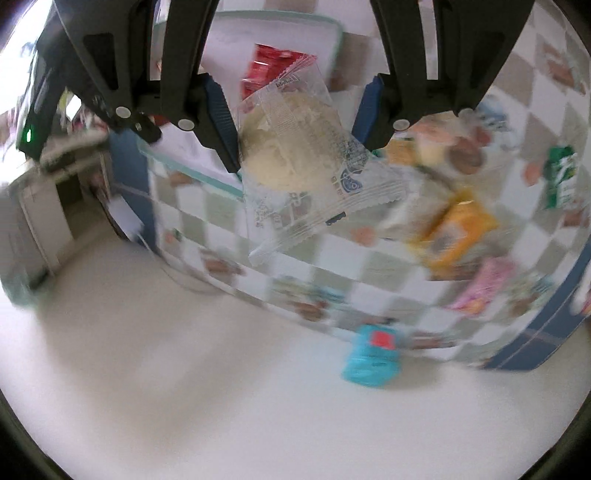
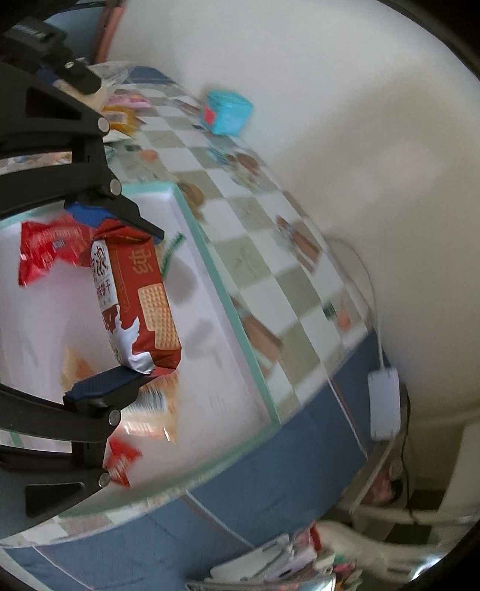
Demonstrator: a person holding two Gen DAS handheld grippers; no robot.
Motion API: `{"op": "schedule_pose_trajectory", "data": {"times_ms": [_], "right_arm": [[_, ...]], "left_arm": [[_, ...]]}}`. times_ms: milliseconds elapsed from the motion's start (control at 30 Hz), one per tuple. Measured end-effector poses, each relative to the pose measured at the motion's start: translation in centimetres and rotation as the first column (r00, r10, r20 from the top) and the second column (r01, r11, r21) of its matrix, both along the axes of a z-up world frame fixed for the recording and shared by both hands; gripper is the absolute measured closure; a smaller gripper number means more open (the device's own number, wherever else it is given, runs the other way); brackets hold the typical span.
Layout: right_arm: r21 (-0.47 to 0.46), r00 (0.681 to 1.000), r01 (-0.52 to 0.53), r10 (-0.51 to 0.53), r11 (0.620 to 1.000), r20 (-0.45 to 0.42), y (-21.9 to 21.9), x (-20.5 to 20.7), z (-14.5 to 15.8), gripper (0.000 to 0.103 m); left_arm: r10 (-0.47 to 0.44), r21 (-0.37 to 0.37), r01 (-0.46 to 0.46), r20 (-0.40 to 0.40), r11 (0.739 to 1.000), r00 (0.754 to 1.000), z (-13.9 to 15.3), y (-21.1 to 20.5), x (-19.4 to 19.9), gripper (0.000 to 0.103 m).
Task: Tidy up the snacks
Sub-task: 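Carry the bun and milk-biscuit pack into the tray and release both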
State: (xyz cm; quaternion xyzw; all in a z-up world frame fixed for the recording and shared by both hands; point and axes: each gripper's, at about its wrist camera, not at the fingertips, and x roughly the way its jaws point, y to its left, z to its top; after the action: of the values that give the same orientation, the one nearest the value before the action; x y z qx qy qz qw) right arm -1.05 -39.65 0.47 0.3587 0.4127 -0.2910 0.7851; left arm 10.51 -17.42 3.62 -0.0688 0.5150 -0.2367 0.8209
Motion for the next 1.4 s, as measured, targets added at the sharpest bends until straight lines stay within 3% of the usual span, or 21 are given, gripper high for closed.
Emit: {"op": "schedule_pose_trajectory", "data": {"times_ms": [233,700,767,833,933,1033,1200,1300,1400], "right_arm": [[0.007,0.997,0.071,-0.071,0.997,0.004,-2.7,-1.4,-1.4,0.036],[0.014,0.998,0.064,-0.064,0.998,-0.019,-2.7,-0.1,-3.7,0.035],[0.019,0.998,0.065,-0.065,0.998,-0.022,-2.7,0.0,-3.8,0.035],[0.018,0.997,0.071,-0.070,0.997,-0.029,-2.7,-0.1,-3.7,0.035],[0.014,0.996,0.067,-0.066,0.998,-0.053,-2.5,-0.1,-3.7,0.032],[0.022,0.996,0.070,-0.069,0.997,-0.056,-2.3,-0.4,-3.6,0.026],[0.023,0.994,0.070,-0.068,0.997,-0.080,-2.0,-0.7,-3.6,0.025],[0.010,0.993,0.076,-0.075,0.997,-0.090,-1.7,-1.0,-3.4,0.018],[-0.006,0.993,0.076,-0.077,0.997,-0.089,-1.3,-1.2,-2.8,0.010]], "left_arm": [[-0.174,0.049,0.172,0.034,0.984,0.984,-1.4,-7.1,-2.9,0.043],[-0.217,0.059,0.219,-0.033,0.974,0.976,-4.9,-9.6,-2.7,0.042],[-0.226,0.068,0.227,-0.030,0.971,0.974,-4.9,-9.6,-2.9,0.034],[-0.228,0.073,0.229,-0.024,0.971,0.973,-4.7,-9.4,-3.0,0.032],[-0.206,0.071,0.208,-0.035,0.976,0.978,-4.5,-8.7,-2.8,0.030],[-0.164,0.070,0.166,-0.043,0.984,0.986,-4.3,-7.4,-2.3,0.023],[-0.069,0.083,0.076,-0.078,0.994,0.995,-4.4,-4.6,-1.1,0.022],[-0.005,0.079,0.014,-0.106,0.997,0.994,-4.6,-2.6,-0.4,0.012],[0.050,0.083,-0.040,-0.114,0.996,0.992,-4.6,-0.6,0.1,0.011]]}}
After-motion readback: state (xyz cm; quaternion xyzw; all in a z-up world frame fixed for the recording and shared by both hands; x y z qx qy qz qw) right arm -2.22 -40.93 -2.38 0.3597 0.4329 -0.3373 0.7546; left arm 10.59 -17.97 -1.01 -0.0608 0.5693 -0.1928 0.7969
